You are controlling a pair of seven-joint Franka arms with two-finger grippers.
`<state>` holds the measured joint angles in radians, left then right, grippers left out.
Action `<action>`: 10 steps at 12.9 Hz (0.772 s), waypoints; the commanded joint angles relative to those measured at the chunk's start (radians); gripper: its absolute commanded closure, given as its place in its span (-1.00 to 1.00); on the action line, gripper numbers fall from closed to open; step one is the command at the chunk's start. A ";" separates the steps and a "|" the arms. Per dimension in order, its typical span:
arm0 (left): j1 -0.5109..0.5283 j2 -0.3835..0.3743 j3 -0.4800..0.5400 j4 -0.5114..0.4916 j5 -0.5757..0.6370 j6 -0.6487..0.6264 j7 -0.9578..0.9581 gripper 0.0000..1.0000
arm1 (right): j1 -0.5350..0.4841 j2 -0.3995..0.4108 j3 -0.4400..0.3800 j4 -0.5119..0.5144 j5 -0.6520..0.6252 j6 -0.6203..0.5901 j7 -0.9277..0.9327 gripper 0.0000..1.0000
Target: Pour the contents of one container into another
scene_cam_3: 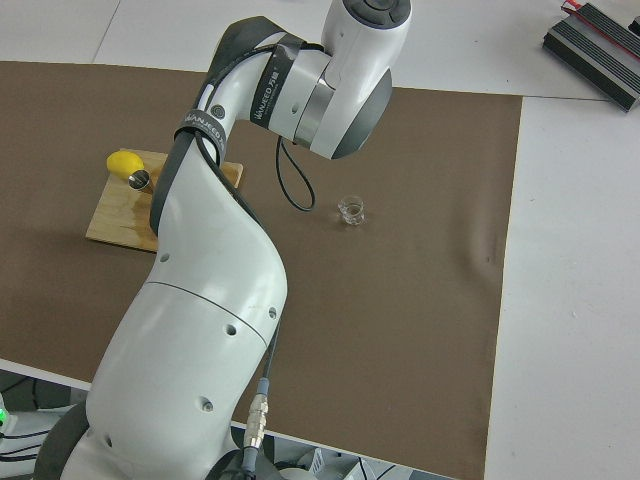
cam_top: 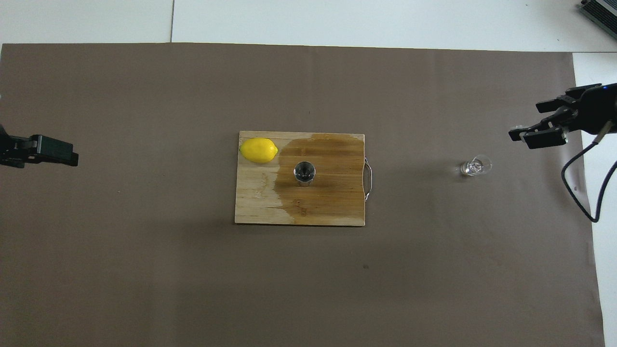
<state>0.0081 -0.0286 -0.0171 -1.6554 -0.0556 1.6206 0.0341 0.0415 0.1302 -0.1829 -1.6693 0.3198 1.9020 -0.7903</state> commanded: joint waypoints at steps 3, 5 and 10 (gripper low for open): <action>0.006 -0.020 -0.001 -0.024 -0.007 0.004 -0.002 -1.00 | -0.006 -0.046 0.068 -0.007 -0.289 -0.001 0.420 -1.00; 0.006 -0.020 -0.001 -0.024 -0.007 0.004 -0.002 -1.00 | -0.006 -0.076 0.068 -0.007 -0.292 -0.026 0.544 -1.00; 0.006 -0.020 -0.001 -0.024 -0.007 0.004 -0.002 -1.00 | -0.008 -0.176 0.052 -0.003 -0.294 -0.190 0.925 -1.00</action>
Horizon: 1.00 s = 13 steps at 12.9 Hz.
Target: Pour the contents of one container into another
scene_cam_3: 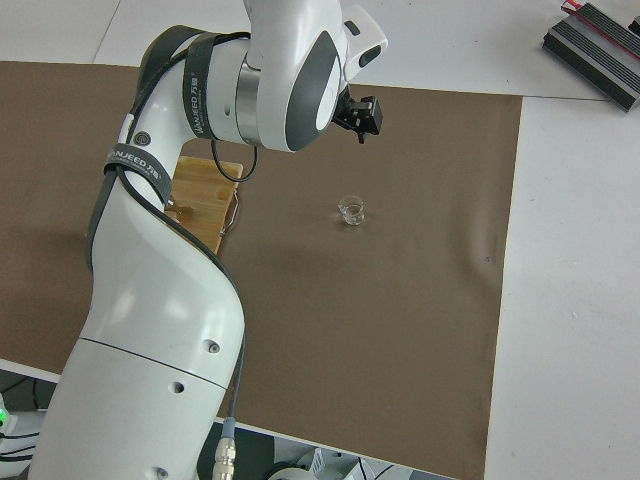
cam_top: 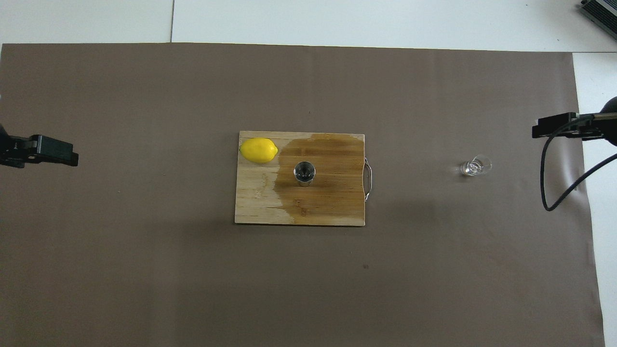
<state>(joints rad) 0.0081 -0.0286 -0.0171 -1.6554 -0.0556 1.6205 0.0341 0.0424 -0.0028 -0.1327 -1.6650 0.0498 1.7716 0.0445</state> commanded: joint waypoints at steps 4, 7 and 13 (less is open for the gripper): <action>0.006 -0.020 -0.001 -0.024 -0.007 0.004 -0.002 -1.00 | -0.007 -0.101 0.008 -0.012 -0.028 -0.191 0.089 -1.00; 0.007 -0.020 -0.001 -0.024 -0.007 0.004 -0.002 -1.00 | -0.024 -0.082 0.007 0.091 -0.050 -0.245 0.003 -1.00; -0.005 -0.024 -0.011 -0.021 -0.007 -0.001 -0.002 -1.00 | -0.102 -0.092 0.099 0.104 -0.082 -0.331 -0.049 -1.00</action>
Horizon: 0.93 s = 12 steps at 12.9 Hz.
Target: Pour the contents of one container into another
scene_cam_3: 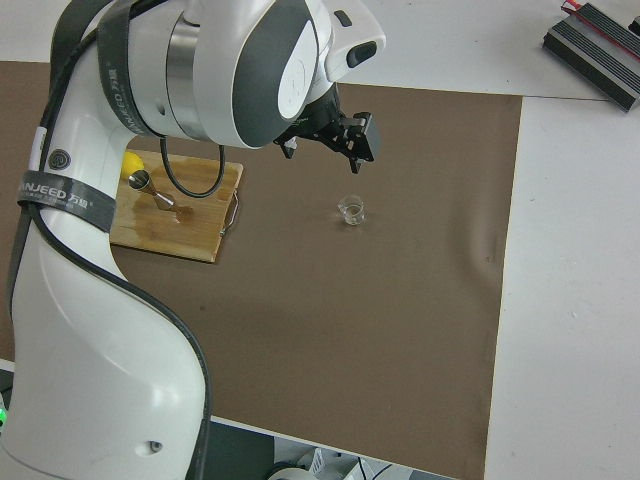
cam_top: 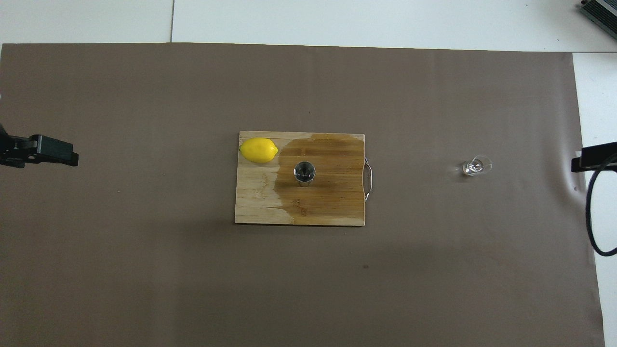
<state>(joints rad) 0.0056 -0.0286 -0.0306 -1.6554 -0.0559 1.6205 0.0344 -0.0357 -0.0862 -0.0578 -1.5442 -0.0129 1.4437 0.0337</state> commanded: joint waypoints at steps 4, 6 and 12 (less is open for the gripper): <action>0.010 -0.024 0.005 -0.021 -0.007 0.001 -0.002 -1.00 | -0.016 -0.063 0.029 -0.149 -0.038 0.156 -0.058 -1.00; 0.010 -0.022 0.008 -0.018 -0.001 0.013 -0.002 -1.00 | 0.012 -0.055 0.016 -0.137 -0.030 0.121 -0.071 -1.00; 0.011 -0.022 0.011 -0.020 0.007 0.010 -0.005 -1.00 | 0.054 -0.047 -0.043 -0.097 0.032 0.058 -0.061 -1.00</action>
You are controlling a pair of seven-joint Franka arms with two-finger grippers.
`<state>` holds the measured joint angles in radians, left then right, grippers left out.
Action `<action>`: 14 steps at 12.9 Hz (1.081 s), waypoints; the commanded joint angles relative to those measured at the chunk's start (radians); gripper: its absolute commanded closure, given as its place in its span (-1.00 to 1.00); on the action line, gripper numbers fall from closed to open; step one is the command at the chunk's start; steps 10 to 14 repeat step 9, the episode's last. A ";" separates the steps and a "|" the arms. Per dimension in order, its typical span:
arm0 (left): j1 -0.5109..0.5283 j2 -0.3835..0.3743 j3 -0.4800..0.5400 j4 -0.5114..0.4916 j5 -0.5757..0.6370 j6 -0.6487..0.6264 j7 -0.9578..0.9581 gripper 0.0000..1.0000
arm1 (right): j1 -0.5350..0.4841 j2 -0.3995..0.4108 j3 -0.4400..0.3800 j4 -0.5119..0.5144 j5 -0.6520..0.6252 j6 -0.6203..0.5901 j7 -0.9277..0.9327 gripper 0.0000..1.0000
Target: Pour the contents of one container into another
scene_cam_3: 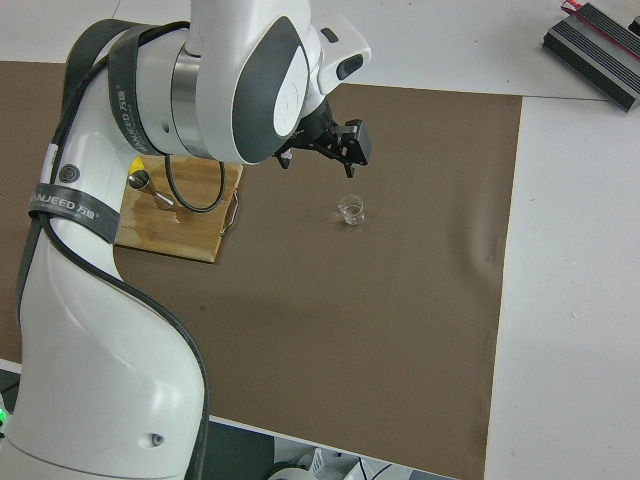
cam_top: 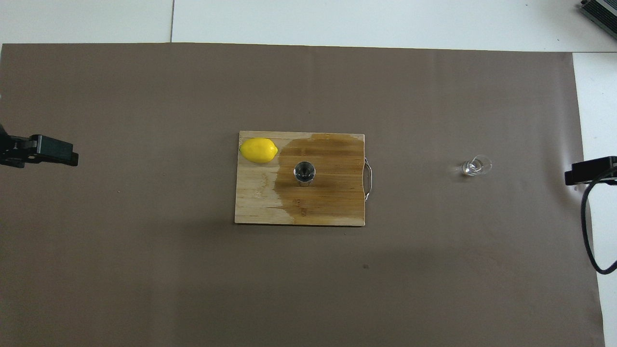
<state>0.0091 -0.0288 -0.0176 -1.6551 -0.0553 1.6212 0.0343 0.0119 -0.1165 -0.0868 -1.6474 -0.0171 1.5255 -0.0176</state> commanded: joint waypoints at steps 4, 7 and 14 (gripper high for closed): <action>-0.006 -0.023 -0.004 -0.017 0.087 0.012 -0.010 -1.00 | 0.008 -0.020 -0.011 -0.003 0.014 -0.022 -0.018 -1.00; 0.000 -0.028 -0.007 -0.023 0.088 0.014 -0.034 -1.00 | 0.013 -0.022 -0.008 -0.005 -0.001 -0.010 -0.042 -1.00; -0.003 -0.028 -0.007 -0.023 0.088 0.019 -0.054 -1.00 | 0.013 -0.022 -0.008 -0.005 -0.001 -0.010 -0.042 -1.00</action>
